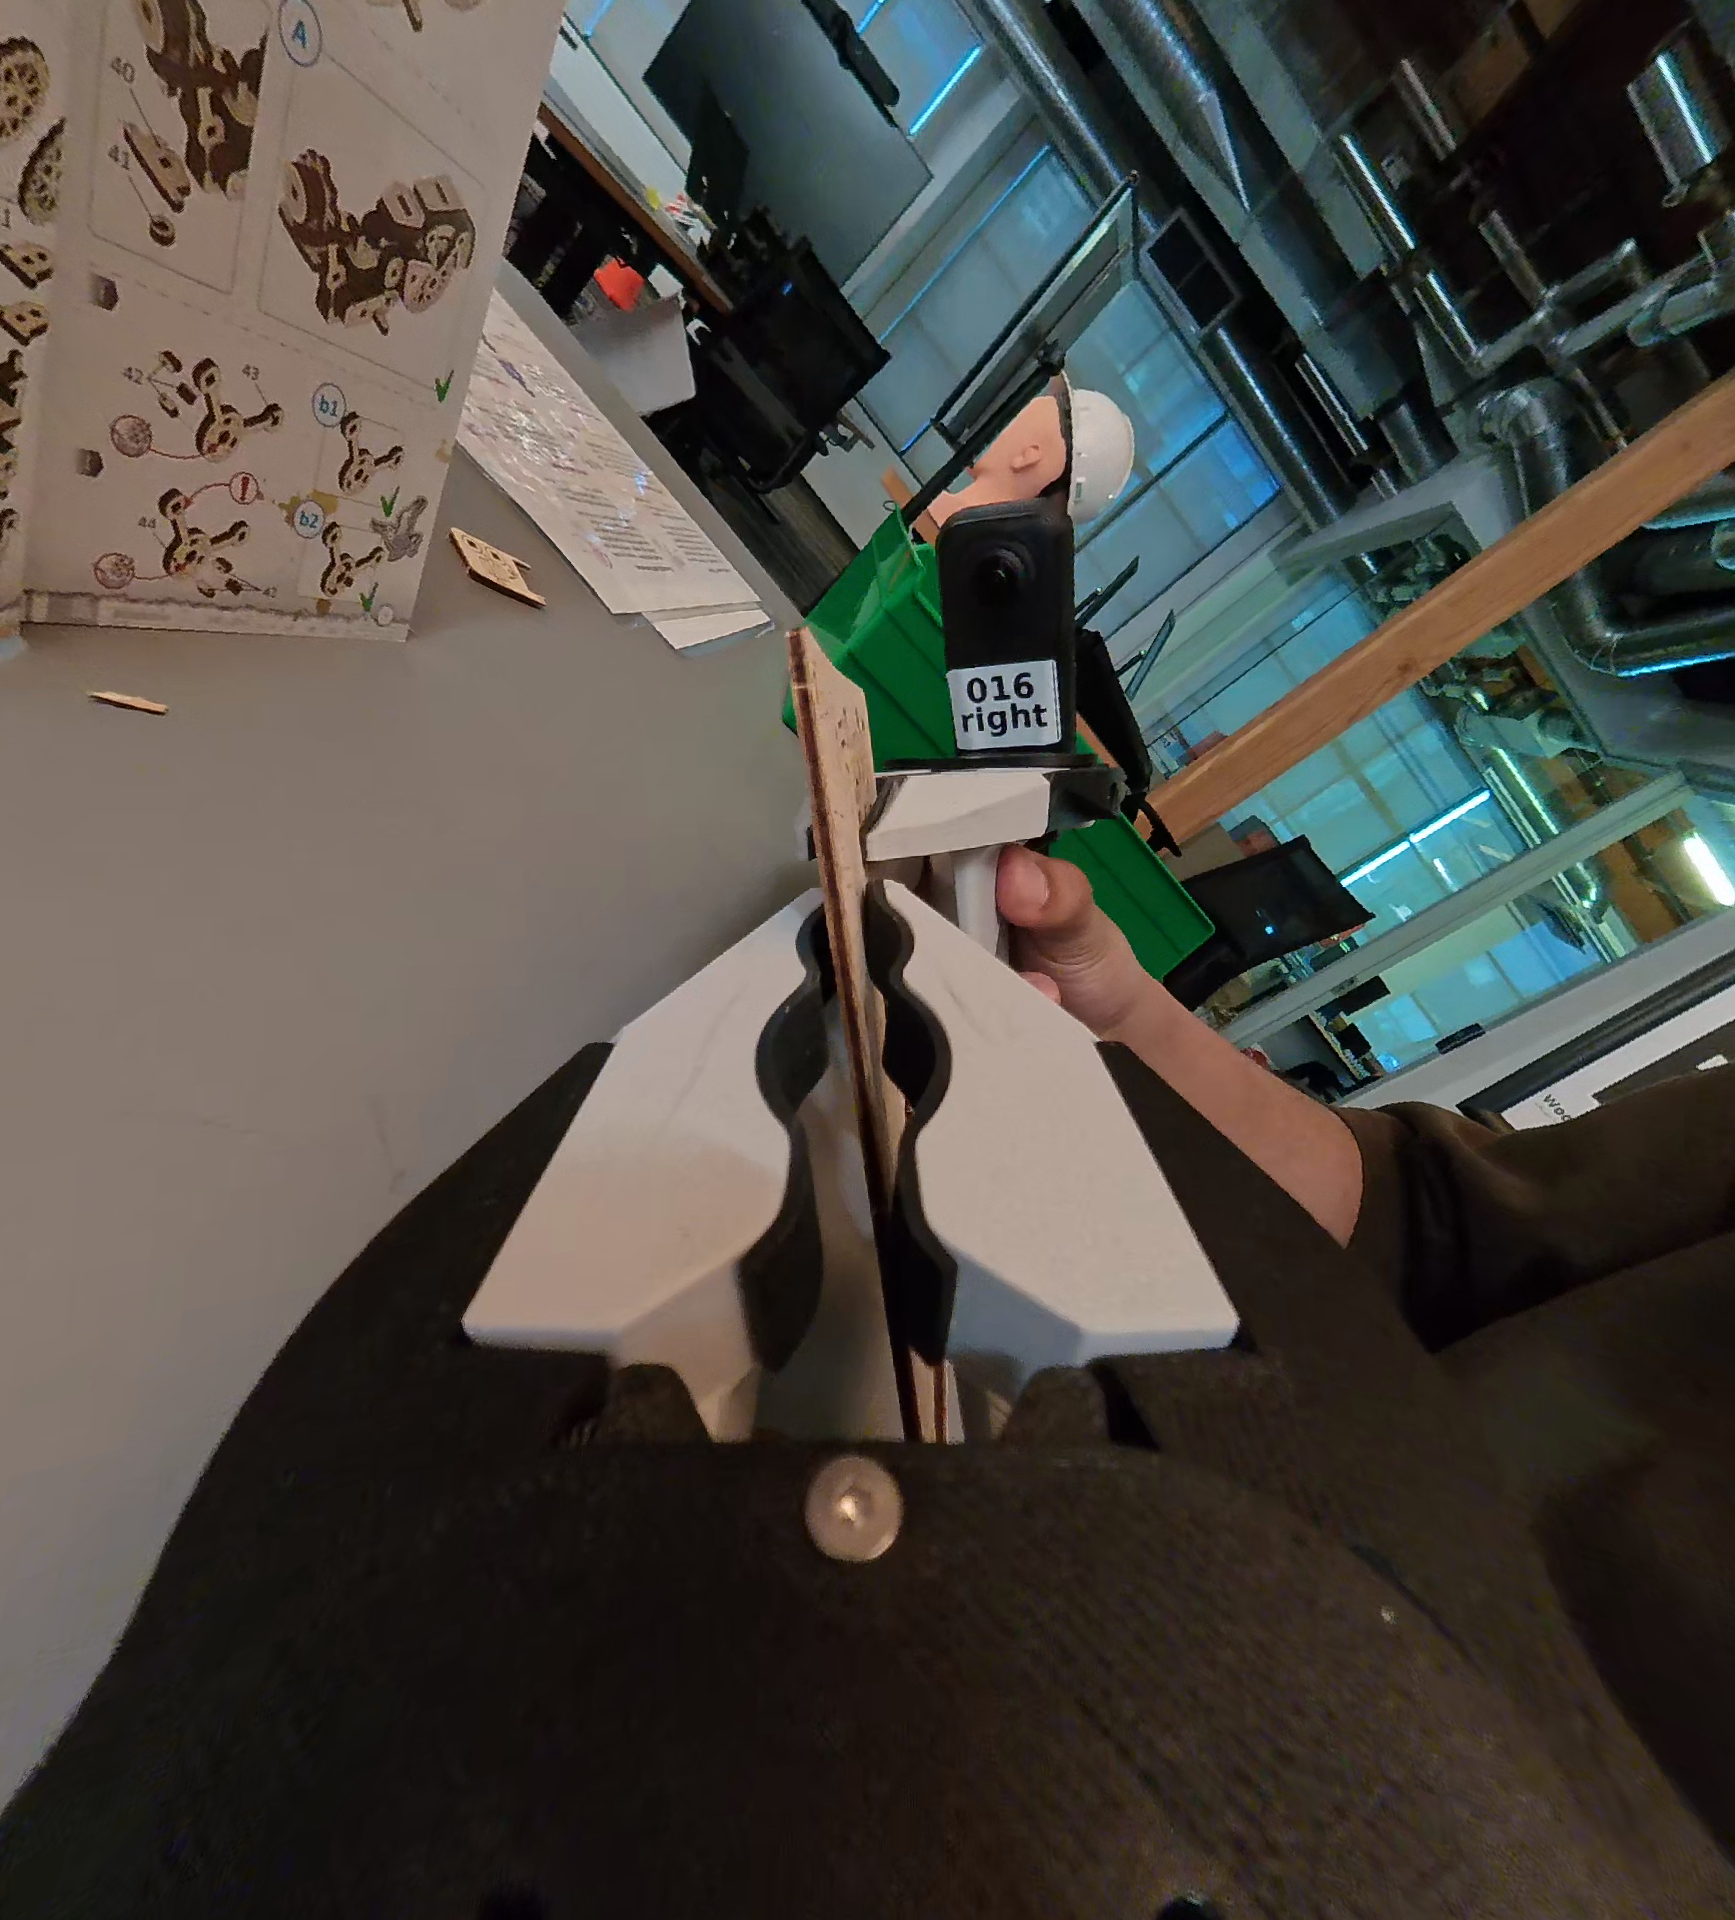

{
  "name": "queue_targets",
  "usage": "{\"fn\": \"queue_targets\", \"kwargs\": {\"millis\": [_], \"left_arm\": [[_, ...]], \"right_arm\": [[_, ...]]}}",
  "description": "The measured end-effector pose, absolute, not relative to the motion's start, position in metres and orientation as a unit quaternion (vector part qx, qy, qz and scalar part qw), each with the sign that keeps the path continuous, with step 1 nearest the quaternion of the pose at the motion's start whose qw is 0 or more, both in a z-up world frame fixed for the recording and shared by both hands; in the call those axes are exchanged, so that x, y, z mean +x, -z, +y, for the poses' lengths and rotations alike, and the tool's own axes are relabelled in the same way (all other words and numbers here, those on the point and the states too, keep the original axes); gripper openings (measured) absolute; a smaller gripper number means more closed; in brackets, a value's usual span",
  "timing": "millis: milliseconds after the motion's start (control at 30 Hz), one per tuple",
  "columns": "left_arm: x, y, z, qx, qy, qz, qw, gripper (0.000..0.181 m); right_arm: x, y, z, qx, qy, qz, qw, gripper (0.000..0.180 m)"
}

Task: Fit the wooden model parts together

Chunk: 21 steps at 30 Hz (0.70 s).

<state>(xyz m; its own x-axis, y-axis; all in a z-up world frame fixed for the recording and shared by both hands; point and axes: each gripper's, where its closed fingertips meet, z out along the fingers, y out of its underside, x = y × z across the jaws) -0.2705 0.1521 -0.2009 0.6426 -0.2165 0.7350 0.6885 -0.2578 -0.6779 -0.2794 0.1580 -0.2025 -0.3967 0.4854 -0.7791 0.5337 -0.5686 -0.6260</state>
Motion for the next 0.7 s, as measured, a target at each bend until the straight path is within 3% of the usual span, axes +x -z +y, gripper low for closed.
{"fn": "queue_targets", "kwargs": {"millis": [700], "left_arm": [[-0.27, 0.1991, 0.1523, -0.69, 0.387, -0.168, 0.589, 0.0]], "right_arm": [[-0.2803, 0.2016, 0.1591, 0.544, 0.69, 0.477, -0.011, 0.011]]}}
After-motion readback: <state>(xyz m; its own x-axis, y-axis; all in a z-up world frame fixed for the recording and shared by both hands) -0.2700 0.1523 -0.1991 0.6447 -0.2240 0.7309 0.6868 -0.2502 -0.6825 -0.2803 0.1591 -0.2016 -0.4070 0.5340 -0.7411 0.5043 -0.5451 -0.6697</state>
